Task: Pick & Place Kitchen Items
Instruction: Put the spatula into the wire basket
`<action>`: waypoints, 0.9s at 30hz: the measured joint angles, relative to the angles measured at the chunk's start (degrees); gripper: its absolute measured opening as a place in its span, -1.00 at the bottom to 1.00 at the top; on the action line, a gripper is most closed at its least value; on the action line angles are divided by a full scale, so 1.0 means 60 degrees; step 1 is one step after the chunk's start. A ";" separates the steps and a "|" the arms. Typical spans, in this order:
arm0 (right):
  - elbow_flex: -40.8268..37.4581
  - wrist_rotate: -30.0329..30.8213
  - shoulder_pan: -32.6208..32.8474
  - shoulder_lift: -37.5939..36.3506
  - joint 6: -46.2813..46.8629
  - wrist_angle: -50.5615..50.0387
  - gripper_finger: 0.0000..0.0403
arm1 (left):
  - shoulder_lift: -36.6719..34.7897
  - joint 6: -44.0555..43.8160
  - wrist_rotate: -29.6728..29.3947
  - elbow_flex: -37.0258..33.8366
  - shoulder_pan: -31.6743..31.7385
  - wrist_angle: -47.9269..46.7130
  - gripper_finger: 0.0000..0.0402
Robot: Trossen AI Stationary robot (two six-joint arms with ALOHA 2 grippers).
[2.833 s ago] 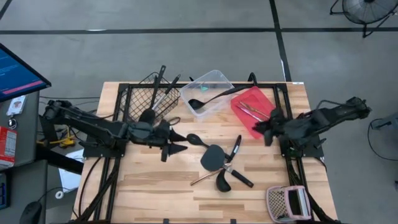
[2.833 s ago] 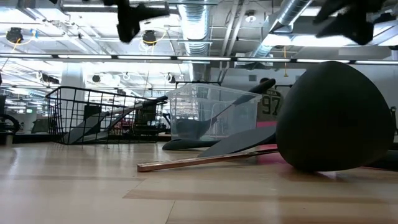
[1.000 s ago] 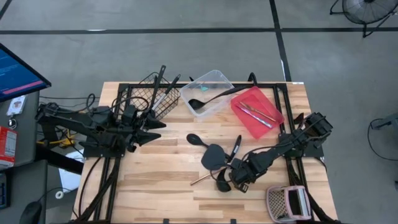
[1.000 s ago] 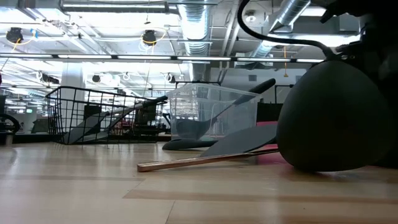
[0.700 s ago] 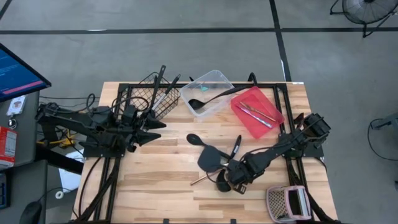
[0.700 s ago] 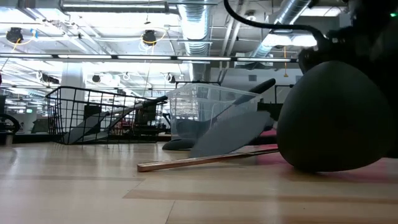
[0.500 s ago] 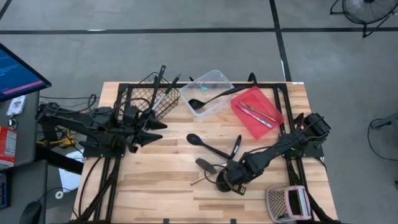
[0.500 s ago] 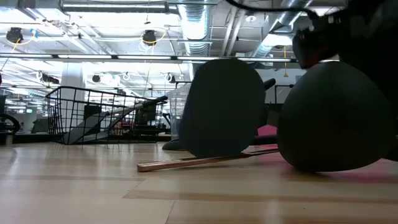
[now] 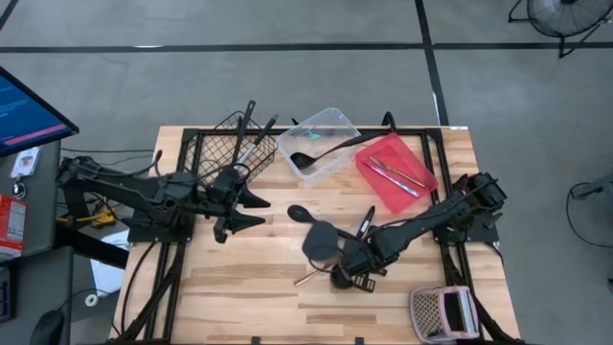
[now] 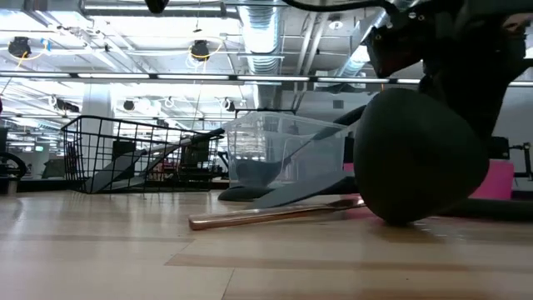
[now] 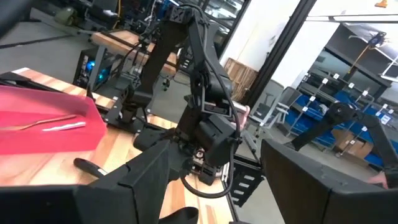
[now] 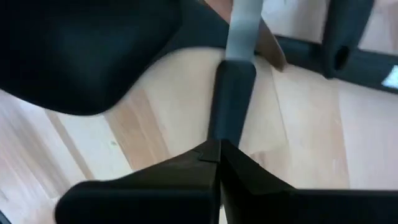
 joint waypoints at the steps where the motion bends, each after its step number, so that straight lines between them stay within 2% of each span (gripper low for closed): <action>1: -0.0066 0.0005 0.0000 -0.0009 0.0046 0.0175 -0.99 | 0.0016 0.0000 0.0000 0.0000 0.0001 0.0013 0.18; 6: -0.0365 0.0475 0.0111 -0.0002 0.0378 0.0470 -1.00 | 0.0016 0.0026 -0.0004 0.0000 0.0002 0.0004 0.18; 9: -0.0369 0.0506 0.0142 -0.0006 0.0345 0.0567 -0.91 | 0.0017 0.0023 -0.0004 0.0000 0.0000 -0.0007 0.18; 13: -0.0368 0.0438 0.0183 0.0053 -0.0154 0.1209 -0.61 | 0.0017 0.0023 -0.0004 0.0000 0.0003 -0.0006 0.18; 19: -0.0361 0.0982 0.0147 0.0560 -0.0354 0.1579 0.05 | 0.0017 0.0023 -0.0004 0.0000 0.0001 -0.0009 0.18; 21: -0.0369 0.1011 0.0018 0.0820 -0.0329 0.1526 0.21 | 0.0017 0.0023 -0.0004 0.0000 0.0004 -0.0005 0.18; 24: -0.0366 0.0986 -0.0127 0.1221 -0.0465 0.1586 0.28 | 0.0017 0.0023 -0.0007 0.0000 0.0002 -0.0006 0.18; 27: -0.0318 0.0672 -0.0191 0.1487 -0.0598 0.1622 0.22 | 0.0017 0.0000 -0.0007 0.0000 0.0000 -0.0007 0.18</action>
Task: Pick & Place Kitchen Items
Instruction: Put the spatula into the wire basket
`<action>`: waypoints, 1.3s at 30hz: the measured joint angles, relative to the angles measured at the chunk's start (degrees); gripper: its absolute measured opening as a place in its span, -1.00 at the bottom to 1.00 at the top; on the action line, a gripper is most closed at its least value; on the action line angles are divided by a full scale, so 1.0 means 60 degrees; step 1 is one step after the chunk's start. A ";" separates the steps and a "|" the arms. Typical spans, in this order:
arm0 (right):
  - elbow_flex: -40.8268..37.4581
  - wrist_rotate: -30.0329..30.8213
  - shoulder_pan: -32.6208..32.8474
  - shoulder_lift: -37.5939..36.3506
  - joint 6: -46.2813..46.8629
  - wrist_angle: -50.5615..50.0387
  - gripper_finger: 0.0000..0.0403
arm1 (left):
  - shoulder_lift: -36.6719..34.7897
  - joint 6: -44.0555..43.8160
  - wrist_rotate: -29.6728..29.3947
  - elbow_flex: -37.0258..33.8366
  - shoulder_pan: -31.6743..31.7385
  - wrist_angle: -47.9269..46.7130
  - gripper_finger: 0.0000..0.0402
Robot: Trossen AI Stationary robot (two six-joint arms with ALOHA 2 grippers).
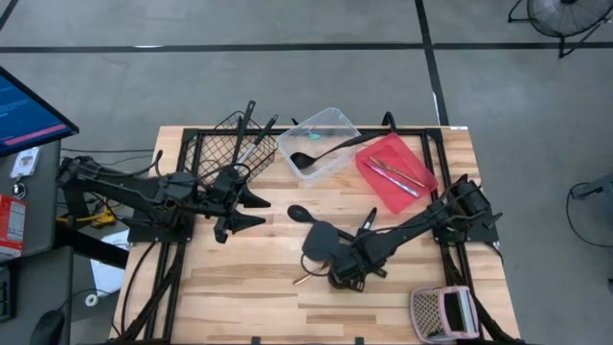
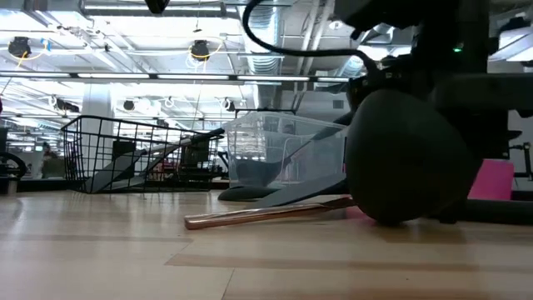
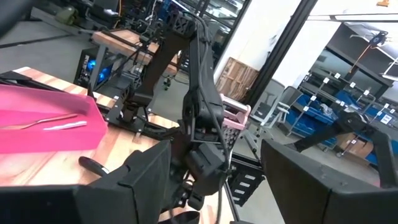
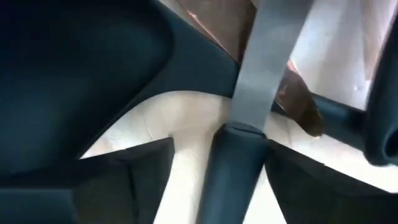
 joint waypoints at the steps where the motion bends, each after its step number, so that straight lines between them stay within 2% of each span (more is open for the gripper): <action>1: -0.0004 -0.0171 -0.0009 0.0009 -0.0044 0.0011 0.16 | 0.0000 -0.0013 0.0000 0.0000 0.0001 0.0000 0.18; 3: -0.0004 -0.0204 -0.0002 0.0014 -0.0095 0.0057 -0.05 | 0.0000 -0.0020 0.0000 0.0000 0.0002 -0.0002 0.18; 6: -0.0011 -0.0223 0.0009 -0.0037 -0.0049 0.0022 -0.50 | 0.0000 -0.0021 0.0000 0.0000 0.0003 -0.0001 0.18; 7: -0.0011 -0.0249 0.0006 -0.0044 -0.0053 0.0013 -0.60 | 0.0000 -0.0021 0.0000 0.0000 0.0003 -0.0001 0.18; 14: -0.0027 -0.0408 -0.0098 -0.0101 -0.0084 0.0091 -0.56 | 0.0000 -0.0021 0.0000 0.0000 0.0004 -0.0007 0.18; 23: -0.0079 -0.0268 -0.0203 -0.0908 0.0023 -0.0319 -0.56 | 0.0035 0.0011 -0.0045 0.0000 0.0022 -0.0105 0.18; 29: -0.0073 -0.0208 -0.0330 -0.1431 0.0098 -0.0440 -0.58 | 0.0441 0.0540 -0.0181 0.0011 0.0029 -0.0172 0.18; 31: -0.0067 -0.0207 -0.0358 -0.1558 0.0124 -0.0459 -0.67 | 0.0694 0.0573 -0.0229 0.0003 0.0029 -0.0118 0.18; 33: -0.0066 -0.0205 -0.0363 -0.1722 0.0093 -0.0528 -0.92 | 0.0934 0.0588 -0.0232 0.0007 0.0033 -0.0160 0.20; 34: -0.0062 -0.0176 -0.0383 -0.1807 0.0095 -0.0573 -0.98 | 0.1087 0.0591 -0.0229 0.0007 0.0033 -0.0142 0.22; 39: -0.0055 0.0064 -0.0458 -0.2185 0.0098 -0.0647 -0.98 | 0.1758 0.0573 -0.0229 0.0004 0.0033 -0.0131 0.36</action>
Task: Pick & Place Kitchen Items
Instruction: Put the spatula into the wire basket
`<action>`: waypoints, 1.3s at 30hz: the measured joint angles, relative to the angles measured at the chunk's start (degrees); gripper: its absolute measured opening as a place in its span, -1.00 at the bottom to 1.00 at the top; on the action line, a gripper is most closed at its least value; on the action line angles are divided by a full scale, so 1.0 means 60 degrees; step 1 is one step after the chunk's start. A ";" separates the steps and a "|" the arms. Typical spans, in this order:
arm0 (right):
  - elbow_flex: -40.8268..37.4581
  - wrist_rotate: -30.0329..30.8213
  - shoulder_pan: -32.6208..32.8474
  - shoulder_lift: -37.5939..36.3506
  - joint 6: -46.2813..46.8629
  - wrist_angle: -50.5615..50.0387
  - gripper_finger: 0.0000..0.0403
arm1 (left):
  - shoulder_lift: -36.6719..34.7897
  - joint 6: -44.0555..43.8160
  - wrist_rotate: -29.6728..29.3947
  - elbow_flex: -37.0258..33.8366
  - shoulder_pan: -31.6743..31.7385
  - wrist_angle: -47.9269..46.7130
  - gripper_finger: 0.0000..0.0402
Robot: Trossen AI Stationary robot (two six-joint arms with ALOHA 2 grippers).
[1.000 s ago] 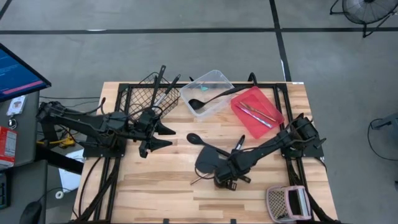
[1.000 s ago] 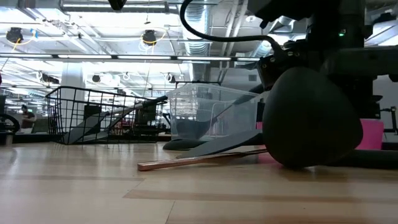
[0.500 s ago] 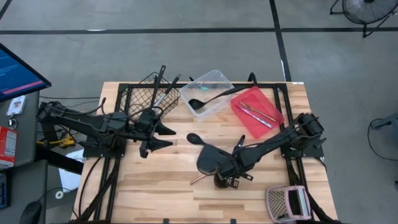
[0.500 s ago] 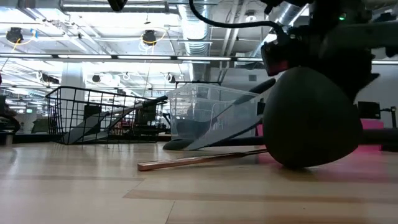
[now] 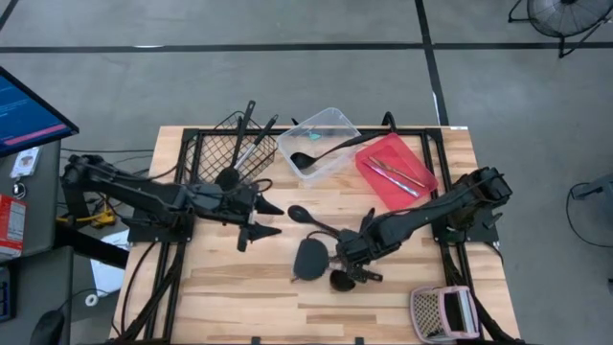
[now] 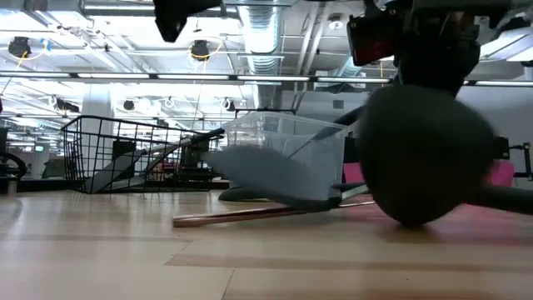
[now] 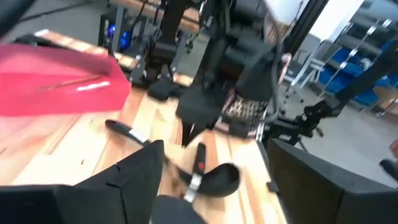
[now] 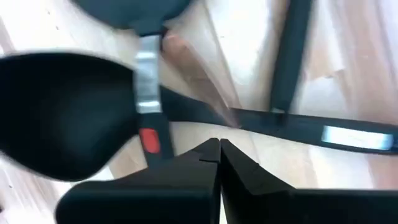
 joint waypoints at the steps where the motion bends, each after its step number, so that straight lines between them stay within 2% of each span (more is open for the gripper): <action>1: 0.0002 0.0030 -0.0040 -0.0035 0.0000 -0.0111 -0.98 | 0.0092 0.0000 0.0000 0.0000 0.0000 -0.0031 0.38; 9: 0.0004 0.0148 -0.0081 0.0407 -0.0044 0.0066 -0.99 | 0.0991 0.0189 0.0007 0.0000 0.0000 0.0015 0.46; 13: 0.0004 -0.0102 0.0072 0.0551 0.0012 0.0094 -0.95 | 0.1320 0.0022 0.0358 0.0000 -0.0004 -0.0018 0.46; 19: 0.0007 -0.0274 0.1062 0.0494 0.0350 -0.0231 -0.55 | 0.1217 -0.0127 0.0743 -0.0007 -0.0004 -0.0058 0.46; 25: -0.0845 -0.0553 0.1352 0.0548 0.1056 0.1047 0.01 | 0.1211 -0.0207 0.0863 -0.0004 0.0062 -0.0013 0.46; 28: -0.1259 -0.0580 0.1382 0.0548 0.1425 0.1326 0.20 | 0.1251 -0.0361 0.0911 -0.0004 0.0058 -0.0033 0.46; 33: -0.1803 -0.0568 0.1357 0.0548 0.1453 0.2225 0.20 | 0.1251 -0.0379 0.0911 -0.0004 0.0058 -0.0013 0.46; 39: -0.2633 -0.0415 0.1352 0.0449 0.1457 0.3099 -0.05 | 0.1251 -0.0597 0.0911 -0.0004 0.0058 -0.0007 0.46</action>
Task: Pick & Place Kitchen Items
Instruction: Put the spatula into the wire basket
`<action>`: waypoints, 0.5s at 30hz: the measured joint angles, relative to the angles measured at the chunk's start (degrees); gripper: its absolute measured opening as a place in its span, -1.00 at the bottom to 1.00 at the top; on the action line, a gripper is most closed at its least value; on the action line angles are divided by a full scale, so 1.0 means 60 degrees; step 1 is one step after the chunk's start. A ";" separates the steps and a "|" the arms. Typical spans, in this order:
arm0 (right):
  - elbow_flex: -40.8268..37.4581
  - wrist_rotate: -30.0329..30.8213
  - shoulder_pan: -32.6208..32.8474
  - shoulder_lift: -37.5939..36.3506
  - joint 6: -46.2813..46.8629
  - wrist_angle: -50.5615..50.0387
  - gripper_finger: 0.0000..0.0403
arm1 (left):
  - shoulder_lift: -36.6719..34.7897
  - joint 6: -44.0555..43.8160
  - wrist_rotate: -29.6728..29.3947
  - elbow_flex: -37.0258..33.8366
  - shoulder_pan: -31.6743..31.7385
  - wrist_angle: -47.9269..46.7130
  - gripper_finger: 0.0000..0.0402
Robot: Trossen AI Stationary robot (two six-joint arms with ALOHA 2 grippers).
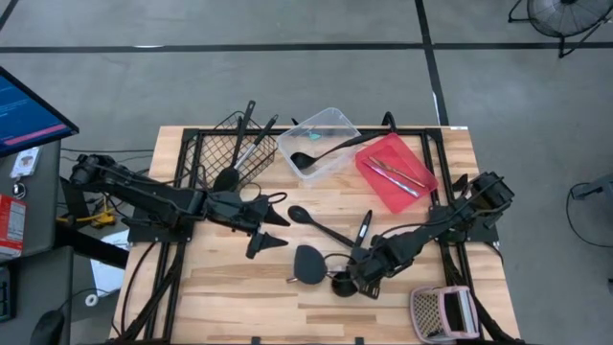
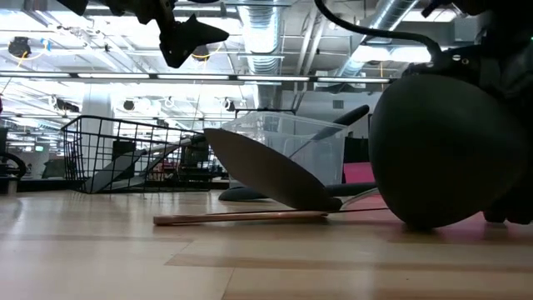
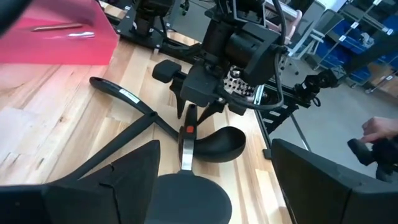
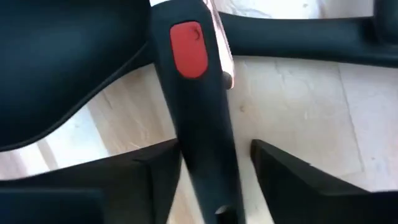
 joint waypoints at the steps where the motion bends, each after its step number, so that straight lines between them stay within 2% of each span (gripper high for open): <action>1: -0.0054 0.0062 0.0000 -0.0003 0.0020 -0.0006 -0.11 | 0.0000 -0.0021 0.0000 0.0000 0.0000 -0.0003 0.46; 6: -0.0085 0.0326 0.0007 0.0007 -0.0199 -0.0185 -0.60 | 0.0000 -0.0026 -0.0004 0.0000 0.0008 0.0000 0.44; 15: 0.0043 0.0151 -0.0109 -0.0162 0.0146 -0.0446 -0.59 | -0.0011 -0.0026 -0.0004 0.0000 0.0214 0.0000 0.45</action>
